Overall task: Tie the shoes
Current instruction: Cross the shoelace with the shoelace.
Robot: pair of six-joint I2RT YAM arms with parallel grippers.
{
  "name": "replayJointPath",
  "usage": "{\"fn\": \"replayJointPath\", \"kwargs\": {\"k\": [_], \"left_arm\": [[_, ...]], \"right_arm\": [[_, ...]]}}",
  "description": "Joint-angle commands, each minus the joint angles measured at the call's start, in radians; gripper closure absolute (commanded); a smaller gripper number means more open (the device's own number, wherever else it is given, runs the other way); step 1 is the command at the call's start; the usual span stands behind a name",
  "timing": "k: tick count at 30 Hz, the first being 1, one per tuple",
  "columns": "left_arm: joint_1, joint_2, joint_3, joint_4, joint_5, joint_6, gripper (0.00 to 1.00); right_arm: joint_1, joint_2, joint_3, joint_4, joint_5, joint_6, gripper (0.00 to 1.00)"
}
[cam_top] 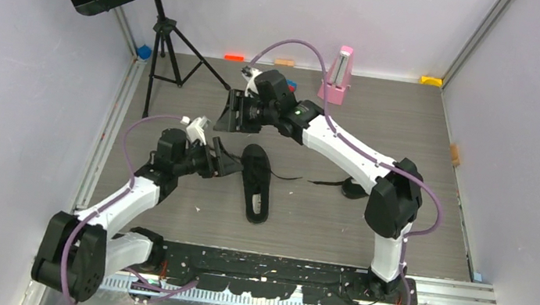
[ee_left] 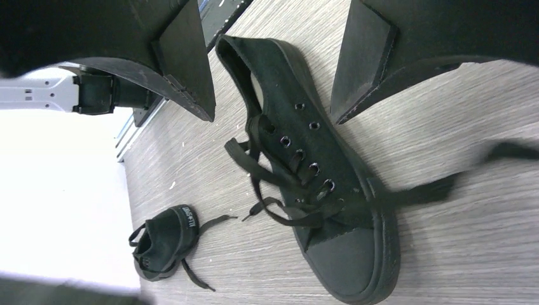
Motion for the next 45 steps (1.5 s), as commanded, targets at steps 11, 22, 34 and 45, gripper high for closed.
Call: {"fn": "replayJointPath", "kwargs": {"k": [11, 22, 34, 45], "left_arm": [[-0.047, 0.166, 0.019, 0.253, 0.055, -0.130, 0.36], [-0.047, 0.113, 0.131, -0.065, -0.031, 0.085, 0.40], [-0.046, 0.142, 0.182, -0.058, -0.016, 0.184, 0.44], [-0.046, 0.207, 0.184, 0.028, 0.059, 0.169, 0.45]], "right_arm": [[-0.162, -0.326, -0.376, -0.068, 0.174, -0.095, 0.34], [-0.164, -0.255, -0.540, -0.142, 0.230, -0.330, 0.40], [-0.069, -0.070, -0.467, -0.111, 0.327, -0.496, 0.38], [-0.069, 0.029, -0.477, -0.080, 0.404, -0.514, 0.56]]}}
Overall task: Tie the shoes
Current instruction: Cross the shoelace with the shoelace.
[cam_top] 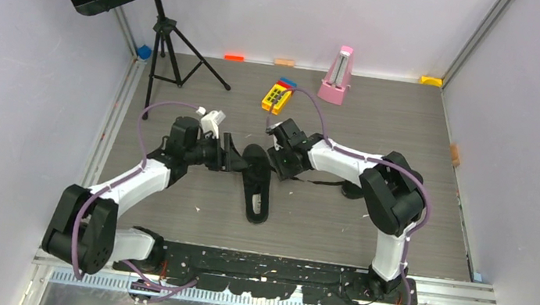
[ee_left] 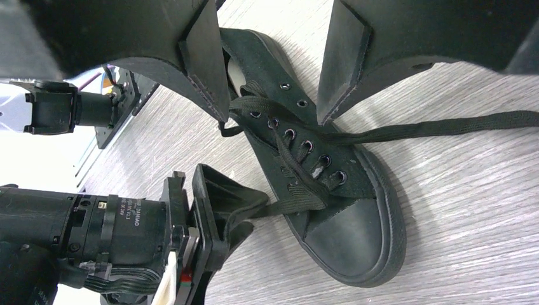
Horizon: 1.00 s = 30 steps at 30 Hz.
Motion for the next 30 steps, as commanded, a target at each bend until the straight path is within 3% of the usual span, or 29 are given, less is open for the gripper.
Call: {"fn": "replayJointPath", "kwargs": {"k": [1, 3, 5, 16, 30], "left_arm": [[-0.001, 0.026, 0.037, 0.081, 0.054, 0.004, 0.45], [0.000, 0.040, 0.044, 0.091, 0.066, 0.004, 0.45], [-0.001, 0.052, 0.053, 0.094, 0.076, 0.004, 0.45], [-0.002, 0.094, 0.070, 0.046, 0.097, 0.013, 0.43], [0.013, 0.207, 0.109, 0.175, 0.172, -0.052, 0.40]], "right_arm": [[0.000, 0.027, 0.020, 0.033, 0.004, -0.006, 0.68], [0.000, 0.006, 0.008, 0.046, -0.019, 0.007, 0.89], [-0.001, -0.035, -0.016, 0.063, -0.038, 0.018, 0.99], [-0.031, -0.338, -0.121, 0.077, -0.102, 0.138, 1.00], [-0.030, -0.405, 0.046, -0.038, -0.209, 0.169, 1.00]]}}
